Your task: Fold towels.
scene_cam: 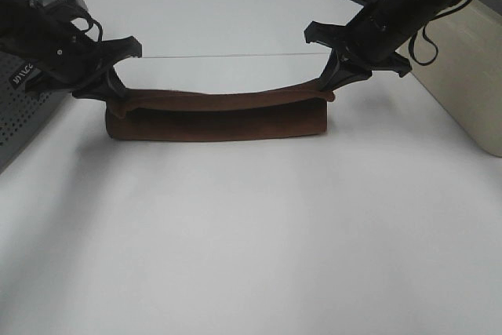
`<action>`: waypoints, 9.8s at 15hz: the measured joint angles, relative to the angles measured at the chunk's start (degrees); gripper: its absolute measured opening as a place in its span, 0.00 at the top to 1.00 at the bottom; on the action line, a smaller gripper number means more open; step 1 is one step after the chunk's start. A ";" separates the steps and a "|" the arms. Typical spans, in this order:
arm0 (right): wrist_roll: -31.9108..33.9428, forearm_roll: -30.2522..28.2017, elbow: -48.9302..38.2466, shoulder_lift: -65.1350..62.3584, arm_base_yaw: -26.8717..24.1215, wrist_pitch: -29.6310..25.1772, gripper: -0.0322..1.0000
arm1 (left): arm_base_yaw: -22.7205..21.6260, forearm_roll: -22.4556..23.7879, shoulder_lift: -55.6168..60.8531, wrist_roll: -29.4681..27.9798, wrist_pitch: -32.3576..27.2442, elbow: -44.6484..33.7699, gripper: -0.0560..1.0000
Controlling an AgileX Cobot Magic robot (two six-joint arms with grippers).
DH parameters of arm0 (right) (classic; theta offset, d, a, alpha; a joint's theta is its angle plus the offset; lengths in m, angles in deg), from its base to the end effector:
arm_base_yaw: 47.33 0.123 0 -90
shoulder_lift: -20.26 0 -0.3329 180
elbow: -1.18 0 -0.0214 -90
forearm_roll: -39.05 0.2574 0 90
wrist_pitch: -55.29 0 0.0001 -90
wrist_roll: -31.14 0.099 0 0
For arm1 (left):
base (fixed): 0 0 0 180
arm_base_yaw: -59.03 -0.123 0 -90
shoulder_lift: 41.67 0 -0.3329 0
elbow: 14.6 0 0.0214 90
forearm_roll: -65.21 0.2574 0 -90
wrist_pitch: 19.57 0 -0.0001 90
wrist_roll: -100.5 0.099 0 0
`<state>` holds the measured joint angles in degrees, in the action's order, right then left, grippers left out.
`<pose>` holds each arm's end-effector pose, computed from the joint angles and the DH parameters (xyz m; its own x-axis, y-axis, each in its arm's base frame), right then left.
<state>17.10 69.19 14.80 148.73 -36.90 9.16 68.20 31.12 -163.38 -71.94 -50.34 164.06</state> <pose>0.4714 0.1232 0.2100 -0.9379 -0.0427 -0.3442 -0.1820 0.9054 0.3836 0.4405 -0.0999 0.2022 -0.8979 -0.2283 -0.3765 -0.0521 0.9042 -0.4240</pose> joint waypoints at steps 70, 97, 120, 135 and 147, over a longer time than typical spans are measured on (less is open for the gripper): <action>-14.21 30.37 11.97 5.67 0.00 -15.64 0.08 | 8.37 8.88 -14.67 -21.49 -13.58 40.34 0.36; 7.91 -9.22 11.34 -15.41 0.00 -22.98 0.09 | 7.45 33.46 10.03 -18.56 -38.62 34.89 0.36; 7.79 -27.50 -60.91 -111.50 0.00 -20.00 0.09 | 7.45 30.25 110.18 -10.43 -37.93 -45.55 0.36; 5.84 -24.92 -63.03 -118.14 0.00 -15.36 0.09 | 7.45 26.18 110.18 -1.26 -29.79 -48.41 0.36; 5.84 -24.87 -63.03 -118.14 -2.98 -15.36 0.09 | -2.29 26.18 110.24 -0.97 -29.79 -48.41 0.36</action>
<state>22.94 44.32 -48.23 30.58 -39.88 -6.19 65.91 57.30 -53.14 -72.91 -80.14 115.64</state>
